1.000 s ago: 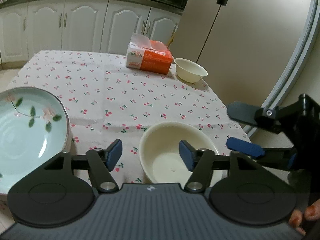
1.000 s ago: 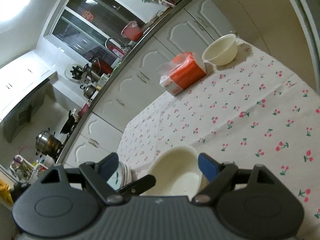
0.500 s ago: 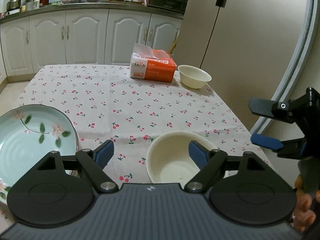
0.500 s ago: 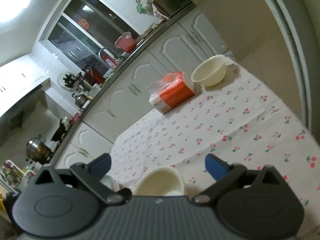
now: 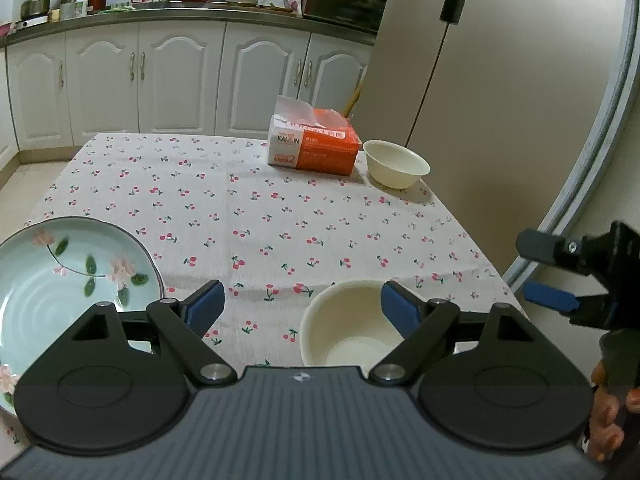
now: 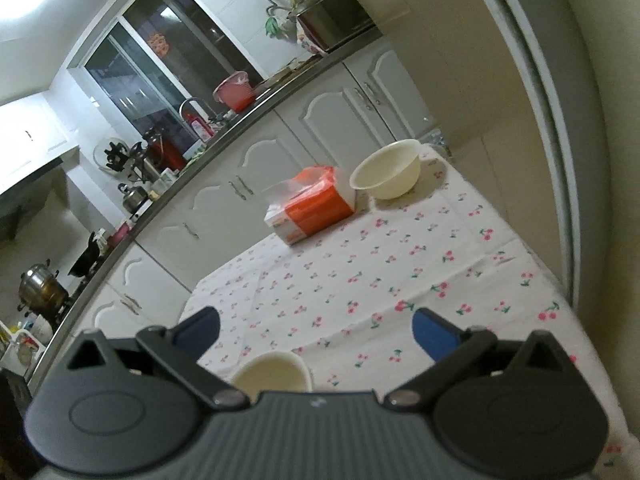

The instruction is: Organize plates and bowls

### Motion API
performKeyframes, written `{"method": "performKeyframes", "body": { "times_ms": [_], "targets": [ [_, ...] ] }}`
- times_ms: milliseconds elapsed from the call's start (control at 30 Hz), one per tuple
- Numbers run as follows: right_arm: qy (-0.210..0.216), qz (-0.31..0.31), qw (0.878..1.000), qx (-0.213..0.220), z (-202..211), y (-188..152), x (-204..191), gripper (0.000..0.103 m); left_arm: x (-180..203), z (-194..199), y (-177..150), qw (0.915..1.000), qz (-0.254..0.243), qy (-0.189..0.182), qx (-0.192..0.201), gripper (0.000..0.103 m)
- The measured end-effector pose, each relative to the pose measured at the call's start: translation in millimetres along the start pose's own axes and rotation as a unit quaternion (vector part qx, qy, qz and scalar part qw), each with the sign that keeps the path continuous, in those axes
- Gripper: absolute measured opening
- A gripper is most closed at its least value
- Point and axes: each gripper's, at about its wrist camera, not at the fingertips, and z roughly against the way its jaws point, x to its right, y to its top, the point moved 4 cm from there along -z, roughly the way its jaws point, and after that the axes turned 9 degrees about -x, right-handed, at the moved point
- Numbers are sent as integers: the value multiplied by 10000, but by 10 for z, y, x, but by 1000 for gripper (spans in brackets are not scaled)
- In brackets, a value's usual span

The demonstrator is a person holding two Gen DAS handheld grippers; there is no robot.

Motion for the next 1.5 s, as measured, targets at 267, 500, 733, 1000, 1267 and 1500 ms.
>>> {"method": "performKeyframes", "body": {
  "times_ms": [267,500,733,1000,1267,1500],
  "targets": [
    [-144,31,9999,30,13,52,88,102,2,-5,145,9999,102,-86,59,103],
    [-218,146,9995,149,-2,228,85,102,56,-42,321,9998,59,-133,119,103],
    [-269,207,9993,184,-132,427,118,102,128,-142,562,9995,-42,-241,182,103],
    [-230,63,9995,211,-370,676,250,102,171,-388,900,9988,1,-440,205,103],
    [-392,406,9983,167,-710,918,215,100,230,-759,1205,9962,160,-844,152,103],
    [-444,399,9979,250,-991,1164,334,94,405,-1029,1491,9933,-100,-1117,292,99]
  ]
}}
